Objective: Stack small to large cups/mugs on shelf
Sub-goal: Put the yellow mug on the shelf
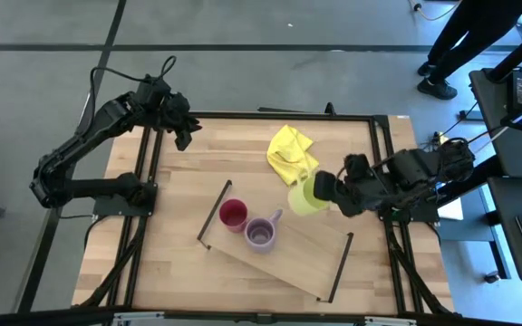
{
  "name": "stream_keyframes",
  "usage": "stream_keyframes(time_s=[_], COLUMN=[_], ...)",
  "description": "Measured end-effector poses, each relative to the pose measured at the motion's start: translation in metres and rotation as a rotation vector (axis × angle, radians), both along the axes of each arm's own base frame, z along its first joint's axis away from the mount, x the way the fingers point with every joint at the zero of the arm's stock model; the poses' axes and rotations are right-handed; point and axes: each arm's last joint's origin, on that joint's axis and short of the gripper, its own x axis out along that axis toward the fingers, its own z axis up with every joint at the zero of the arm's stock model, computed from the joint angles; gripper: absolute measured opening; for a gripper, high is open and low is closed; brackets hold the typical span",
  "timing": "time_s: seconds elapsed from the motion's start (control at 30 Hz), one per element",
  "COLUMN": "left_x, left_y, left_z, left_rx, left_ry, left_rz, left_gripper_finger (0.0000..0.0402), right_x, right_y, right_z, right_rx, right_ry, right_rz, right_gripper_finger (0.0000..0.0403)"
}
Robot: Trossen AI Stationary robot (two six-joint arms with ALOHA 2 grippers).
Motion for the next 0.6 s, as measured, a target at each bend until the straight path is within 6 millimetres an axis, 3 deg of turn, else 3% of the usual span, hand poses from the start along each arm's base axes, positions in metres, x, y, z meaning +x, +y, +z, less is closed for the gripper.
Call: stream_keyframes(time_s=[0.23, 0.6], left_x=[0.0, 0.002], left_y=[0.0, 0.001], left_z=[0.0, -0.005], left_rx=[0.0, -0.014], left_ry=[0.0, 0.007], left_rz=[0.0, 0.0], left_gripper_finger=[0.0094, 0.0094], right_x=[-0.008, 0.006], right_y=[0.026, 0.034], right_z=[-0.018, -0.041], right_rx=[0.107, 0.131], right_ry=[0.096, 0.206], right_rz=[-0.003, -0.021], right_gripper_finger=[0.0013, 0.0009])
